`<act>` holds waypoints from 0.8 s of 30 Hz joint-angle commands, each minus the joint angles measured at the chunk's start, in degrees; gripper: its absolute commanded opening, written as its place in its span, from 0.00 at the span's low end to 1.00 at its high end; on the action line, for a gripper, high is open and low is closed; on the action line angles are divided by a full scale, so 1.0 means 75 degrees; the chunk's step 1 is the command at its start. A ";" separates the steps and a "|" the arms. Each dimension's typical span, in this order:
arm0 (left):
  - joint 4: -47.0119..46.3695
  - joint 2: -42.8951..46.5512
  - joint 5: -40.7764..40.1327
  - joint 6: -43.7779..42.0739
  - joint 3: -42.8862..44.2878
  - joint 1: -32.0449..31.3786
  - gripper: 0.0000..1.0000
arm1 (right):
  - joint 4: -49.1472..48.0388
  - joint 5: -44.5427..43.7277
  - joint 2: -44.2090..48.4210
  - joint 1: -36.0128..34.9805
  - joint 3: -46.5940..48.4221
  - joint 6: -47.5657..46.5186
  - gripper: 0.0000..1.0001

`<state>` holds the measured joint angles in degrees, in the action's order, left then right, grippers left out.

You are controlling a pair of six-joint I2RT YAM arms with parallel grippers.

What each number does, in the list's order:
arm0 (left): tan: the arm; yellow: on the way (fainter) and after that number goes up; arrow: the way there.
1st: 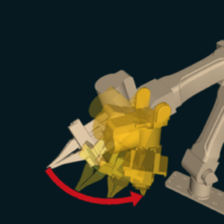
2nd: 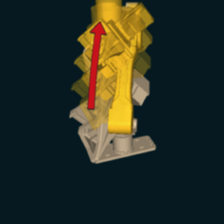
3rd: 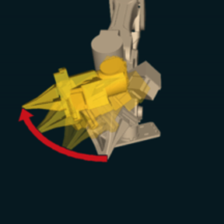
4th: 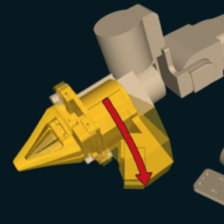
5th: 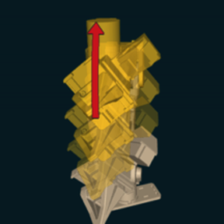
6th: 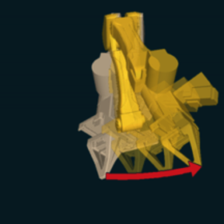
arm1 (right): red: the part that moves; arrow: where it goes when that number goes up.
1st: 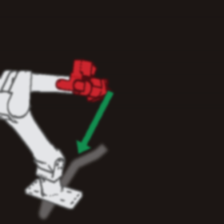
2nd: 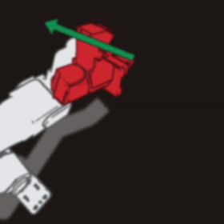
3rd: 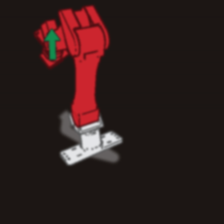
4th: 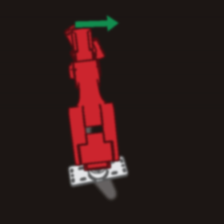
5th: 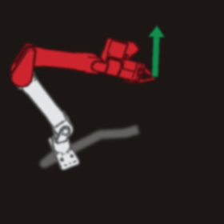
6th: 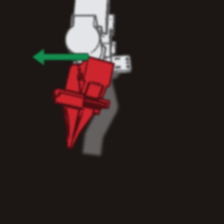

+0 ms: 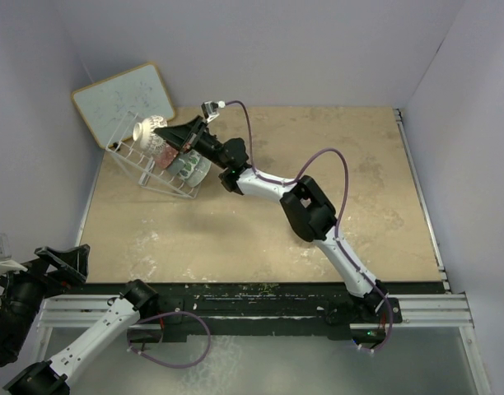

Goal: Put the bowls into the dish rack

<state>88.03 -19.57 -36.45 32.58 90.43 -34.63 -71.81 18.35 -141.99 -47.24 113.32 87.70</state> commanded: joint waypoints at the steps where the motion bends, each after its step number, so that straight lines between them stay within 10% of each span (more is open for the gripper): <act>1: -0.0025 -0.0158 0.0032 0.0112 0.0105 -0.0040 0.99 | -0.1183 -0.0997 -0.0021 0.0006 0.1027 0.0547 0.00; 24: 0.0080 -0.0010 -0.0015 0.0157 0.0004 -0.0046 0.99 | -0.0223 -0.1478 -0.1084 -0.0123 0.1760 0.0846 0.00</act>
<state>88.92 -19.49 -36.45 33.45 90.43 -34.65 -69.32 9.41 -154.50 -47.68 125.12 93.89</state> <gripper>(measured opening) 0.990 0.071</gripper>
